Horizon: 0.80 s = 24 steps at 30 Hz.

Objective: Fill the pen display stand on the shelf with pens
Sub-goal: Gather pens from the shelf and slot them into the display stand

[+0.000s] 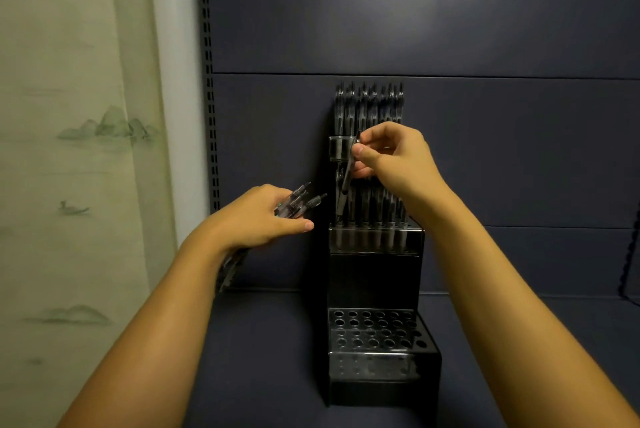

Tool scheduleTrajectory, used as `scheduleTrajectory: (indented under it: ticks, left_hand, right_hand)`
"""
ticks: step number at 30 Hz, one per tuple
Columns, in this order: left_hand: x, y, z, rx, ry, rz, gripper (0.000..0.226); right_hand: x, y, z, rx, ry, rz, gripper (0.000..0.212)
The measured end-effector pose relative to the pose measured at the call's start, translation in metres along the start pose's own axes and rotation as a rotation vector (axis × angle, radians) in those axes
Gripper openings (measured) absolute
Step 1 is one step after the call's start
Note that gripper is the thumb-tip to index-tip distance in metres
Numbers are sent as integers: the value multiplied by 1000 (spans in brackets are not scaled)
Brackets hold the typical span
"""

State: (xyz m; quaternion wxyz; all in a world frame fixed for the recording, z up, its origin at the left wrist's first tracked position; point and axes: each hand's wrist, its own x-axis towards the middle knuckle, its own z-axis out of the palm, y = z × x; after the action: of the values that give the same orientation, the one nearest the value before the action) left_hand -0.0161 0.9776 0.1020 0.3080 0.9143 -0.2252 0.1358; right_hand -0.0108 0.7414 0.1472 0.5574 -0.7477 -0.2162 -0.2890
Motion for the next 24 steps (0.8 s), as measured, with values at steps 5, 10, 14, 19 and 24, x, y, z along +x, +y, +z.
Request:
scheduleTrajectory:
  ticks: [5, 10, 14, 19, 24]
  left_hand:
    - [-2, 4, 1, 2, 84, 28, 45]
    - [-4, 6, 0, 30, 79, 31, 40]
    - [-8, 4, 3, 11, 65, 30, 42]
    - [-12, -2, 9, -48, 40, 11, 44]
    - [-14, -3, 11, -79, 37, 0, 47]
  right_hand:
    - [-1, -7, 0, -48, -7, 33, 6]
    - [0, -7, 8, -125, -55, 91, 8]
    - [-2, -7, 14, -241, -176, 163, 7]
    - [-10, -6, 17, -309, -184, 177, 7]
    - [-13, -10, 16, -379, -157, 191, 11]
